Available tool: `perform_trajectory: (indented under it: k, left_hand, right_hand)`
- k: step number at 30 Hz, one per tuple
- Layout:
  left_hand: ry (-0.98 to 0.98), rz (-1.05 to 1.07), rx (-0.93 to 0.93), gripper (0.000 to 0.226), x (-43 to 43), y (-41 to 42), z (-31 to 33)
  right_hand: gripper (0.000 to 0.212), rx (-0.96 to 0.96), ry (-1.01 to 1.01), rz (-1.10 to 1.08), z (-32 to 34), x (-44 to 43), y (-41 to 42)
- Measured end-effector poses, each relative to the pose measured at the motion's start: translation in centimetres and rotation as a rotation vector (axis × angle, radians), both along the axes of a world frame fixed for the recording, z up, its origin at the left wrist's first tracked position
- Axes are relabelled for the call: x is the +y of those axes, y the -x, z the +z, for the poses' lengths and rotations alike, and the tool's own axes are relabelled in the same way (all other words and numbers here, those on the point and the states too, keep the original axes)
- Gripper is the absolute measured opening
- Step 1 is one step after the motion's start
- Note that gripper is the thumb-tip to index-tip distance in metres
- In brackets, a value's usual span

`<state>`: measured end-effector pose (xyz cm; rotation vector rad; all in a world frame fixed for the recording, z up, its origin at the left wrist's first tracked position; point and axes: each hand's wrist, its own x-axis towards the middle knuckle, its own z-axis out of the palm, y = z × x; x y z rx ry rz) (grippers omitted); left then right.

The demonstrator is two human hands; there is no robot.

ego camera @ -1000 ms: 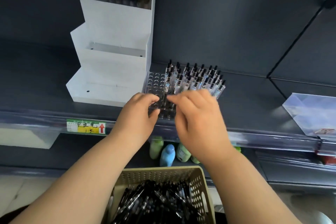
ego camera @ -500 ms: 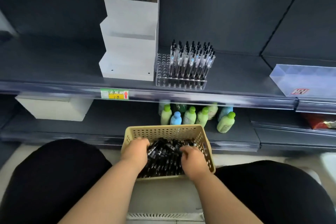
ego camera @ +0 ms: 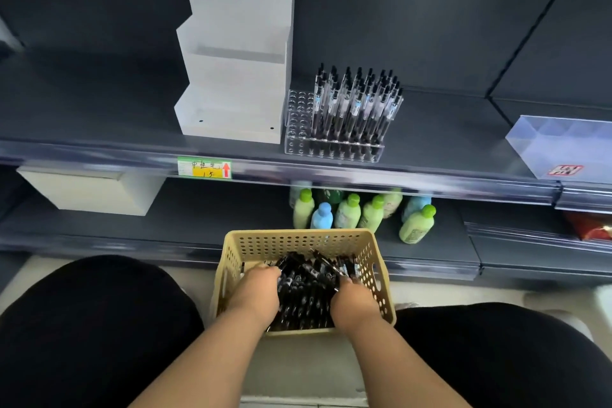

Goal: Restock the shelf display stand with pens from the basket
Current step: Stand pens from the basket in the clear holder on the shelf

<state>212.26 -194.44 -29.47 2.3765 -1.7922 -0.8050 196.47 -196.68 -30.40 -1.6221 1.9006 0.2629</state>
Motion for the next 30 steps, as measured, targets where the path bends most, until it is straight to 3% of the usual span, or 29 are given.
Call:
perform_trajectory:
  k: [5, 9, 15, 19, 24, 30]
  left_hand:
    - [0.070, -0.022, 0.049, 0.053, -2.0, 2.0, -0.3]
    - [0.075, -0.031, 0.069, 0.052, -2.8, 3.2, -0.5]
    - [0.050, 0.040, 0.083, 0.058, -3.4, 3.4, -1.1]
    - [0.012, 0.068, 0.104, 0.059, -3.4, 3.3, -2.1]
    - [-0.008, 0.089, 0.112, 0.058, -3.6, 3.1, -2.9]
    - [0.071, -0.029, 0.102, 0.053, -3.6, 3.6, -3.2]
  right_hand:
    - [0.045, 0.092, 0.072, 0.044, -0.1, -1.3, 0.0]
    - [0.042, 0.086, 0.006, 0.007, 0.0, -2.0, 0.0]
    - [0.044, -0.141, 0.048, -0.136, -0.1, -2.8, 0.6]
    - [0.040, -0.068, -0.005, -0.108, -0.2, -2.8, 1.1]
    - [0.034, -0.111, 0.017, -0.118, -0.2, -3.1, 1.0]
    - [0.038, -0.127, -0.117, 0.095, 1.3, -3.5, 0.3]
